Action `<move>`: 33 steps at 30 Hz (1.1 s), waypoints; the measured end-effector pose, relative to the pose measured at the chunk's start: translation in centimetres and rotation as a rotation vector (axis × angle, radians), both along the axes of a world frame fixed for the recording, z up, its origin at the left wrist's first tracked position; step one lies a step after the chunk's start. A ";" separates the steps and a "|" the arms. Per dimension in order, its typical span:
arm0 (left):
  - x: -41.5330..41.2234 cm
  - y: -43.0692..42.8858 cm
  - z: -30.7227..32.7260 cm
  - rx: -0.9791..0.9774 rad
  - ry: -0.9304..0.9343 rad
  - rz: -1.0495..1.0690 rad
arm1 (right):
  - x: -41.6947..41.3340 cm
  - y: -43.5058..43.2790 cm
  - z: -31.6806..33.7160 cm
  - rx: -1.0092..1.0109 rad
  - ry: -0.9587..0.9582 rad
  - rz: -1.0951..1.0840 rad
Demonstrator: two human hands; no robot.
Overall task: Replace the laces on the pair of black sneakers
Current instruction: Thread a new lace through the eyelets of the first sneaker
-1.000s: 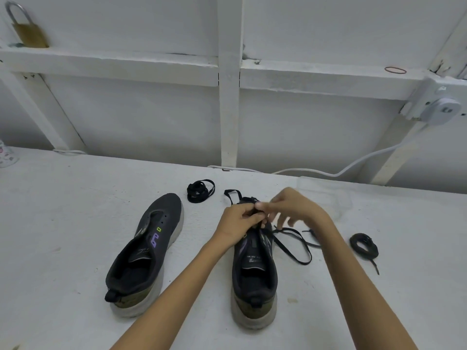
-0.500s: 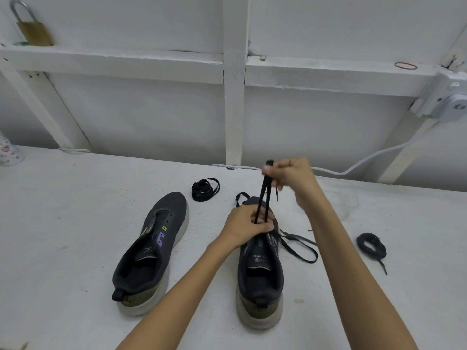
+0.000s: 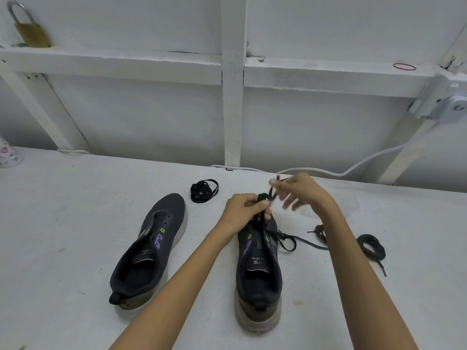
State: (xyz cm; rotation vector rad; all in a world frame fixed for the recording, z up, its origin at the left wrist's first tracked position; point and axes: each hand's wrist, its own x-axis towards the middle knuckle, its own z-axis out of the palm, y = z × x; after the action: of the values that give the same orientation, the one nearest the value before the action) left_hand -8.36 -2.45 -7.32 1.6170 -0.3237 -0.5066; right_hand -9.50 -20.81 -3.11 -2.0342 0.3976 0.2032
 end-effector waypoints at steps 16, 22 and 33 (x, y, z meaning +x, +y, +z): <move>-1.6 1.3 -3.3 0.170 -0.379 -0.075 | -4.0 3.6 -4.0 0.355 -0.226 -0.006; -1.1 1.2 -3.0 0.348 -0.420 -0.094 | -2.2 3.7 -1.3 0.336 -0.292 -0.019; -1.1 1.6 -3.5 0.248 -0.221 -0.073 | 3.7 3.1 3.0 0.489 -0.487 -0.210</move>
State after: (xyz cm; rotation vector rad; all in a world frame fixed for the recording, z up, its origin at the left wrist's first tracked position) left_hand -9.43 -0.85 -10.82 1.9133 -0.5024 -0.4362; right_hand -5.84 -17.74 -0.16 -1.4824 0.2211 -0.2973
